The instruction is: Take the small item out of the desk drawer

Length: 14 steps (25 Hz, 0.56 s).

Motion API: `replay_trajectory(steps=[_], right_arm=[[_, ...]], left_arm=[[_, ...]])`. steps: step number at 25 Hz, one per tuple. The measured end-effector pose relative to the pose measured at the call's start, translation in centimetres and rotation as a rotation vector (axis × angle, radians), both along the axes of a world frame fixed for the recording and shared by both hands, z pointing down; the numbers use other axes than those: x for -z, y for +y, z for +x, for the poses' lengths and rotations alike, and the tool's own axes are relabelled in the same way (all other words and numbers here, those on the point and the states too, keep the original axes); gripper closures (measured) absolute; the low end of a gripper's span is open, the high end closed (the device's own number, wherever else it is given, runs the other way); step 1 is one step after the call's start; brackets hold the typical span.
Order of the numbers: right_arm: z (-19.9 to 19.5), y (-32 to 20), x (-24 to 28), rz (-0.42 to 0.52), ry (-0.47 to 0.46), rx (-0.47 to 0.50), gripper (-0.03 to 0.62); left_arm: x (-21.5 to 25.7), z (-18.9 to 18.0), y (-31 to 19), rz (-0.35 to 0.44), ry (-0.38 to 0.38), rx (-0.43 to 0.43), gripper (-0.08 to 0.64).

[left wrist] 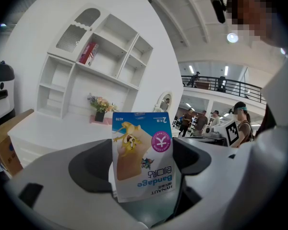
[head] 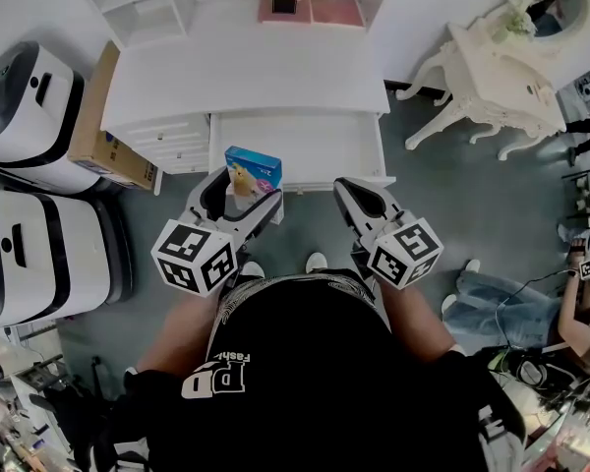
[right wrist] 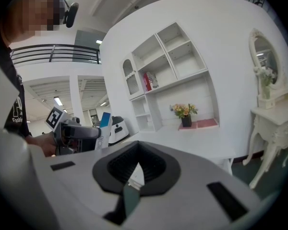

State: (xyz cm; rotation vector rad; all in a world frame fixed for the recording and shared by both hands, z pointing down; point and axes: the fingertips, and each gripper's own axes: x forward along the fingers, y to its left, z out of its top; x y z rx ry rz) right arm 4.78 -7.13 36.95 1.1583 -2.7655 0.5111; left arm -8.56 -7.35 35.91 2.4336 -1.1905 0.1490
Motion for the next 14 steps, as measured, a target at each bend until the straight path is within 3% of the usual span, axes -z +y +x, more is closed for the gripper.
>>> replay_trajectory(steps=[14], right_arm=[[-0.02, 0.22, 0.22, -0.001, 0.011, 0.014, 0.584]], left_arm=[[0.36, 0.10, 0.00, 0.004, -0.005, -0.001, 0.158]])
